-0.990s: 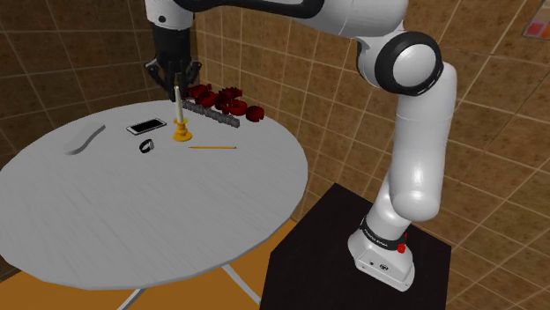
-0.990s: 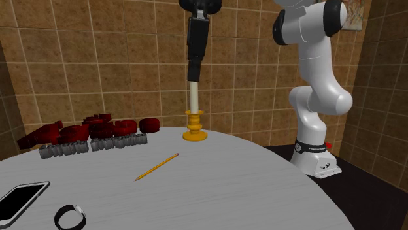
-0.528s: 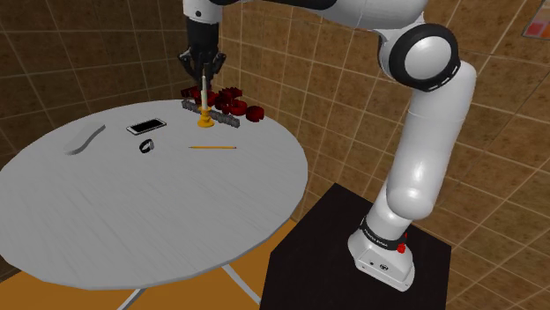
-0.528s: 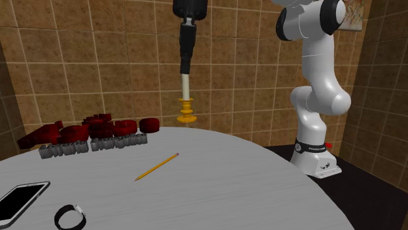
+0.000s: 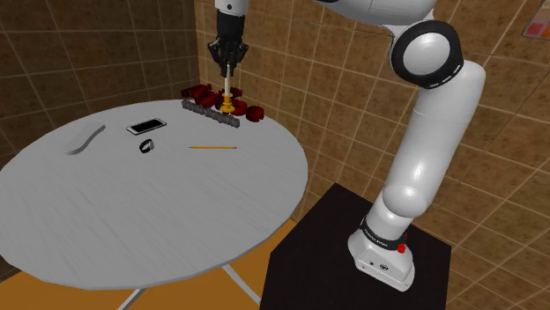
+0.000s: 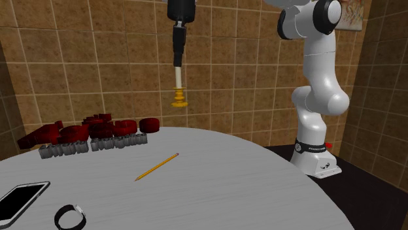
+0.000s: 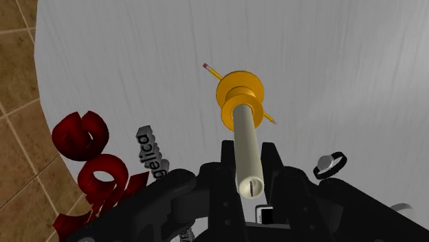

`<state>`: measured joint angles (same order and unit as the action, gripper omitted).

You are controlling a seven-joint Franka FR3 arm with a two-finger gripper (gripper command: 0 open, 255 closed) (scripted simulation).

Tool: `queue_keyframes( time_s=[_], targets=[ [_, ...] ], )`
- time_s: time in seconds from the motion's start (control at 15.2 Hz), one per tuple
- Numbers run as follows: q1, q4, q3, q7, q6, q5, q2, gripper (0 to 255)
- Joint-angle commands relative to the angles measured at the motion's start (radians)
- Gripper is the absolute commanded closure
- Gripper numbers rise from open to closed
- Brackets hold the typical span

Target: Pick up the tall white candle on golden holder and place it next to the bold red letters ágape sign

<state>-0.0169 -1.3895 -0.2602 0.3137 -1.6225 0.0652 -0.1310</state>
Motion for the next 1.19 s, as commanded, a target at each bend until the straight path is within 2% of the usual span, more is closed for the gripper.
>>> queue_keyframes(
  time_s=[0.0, 0.46, 0.99, 1.12],
  targets=[
    [-0.030, 0.002, 0.021, -0.051, 0.005, -0.010, 0.005, 255],
    [-0.122, 0.068, 0.087, -0.210, 0.045, -0.031, -0.017, 255],
    [-0.218, 0.241, 0.149, -0.371, 0.121, -0.047, -0.113, 255],
    [-0.220, 0.186, 0.149, -0.372, 0.084, -0.050, -0.095, 255]
  ],
)
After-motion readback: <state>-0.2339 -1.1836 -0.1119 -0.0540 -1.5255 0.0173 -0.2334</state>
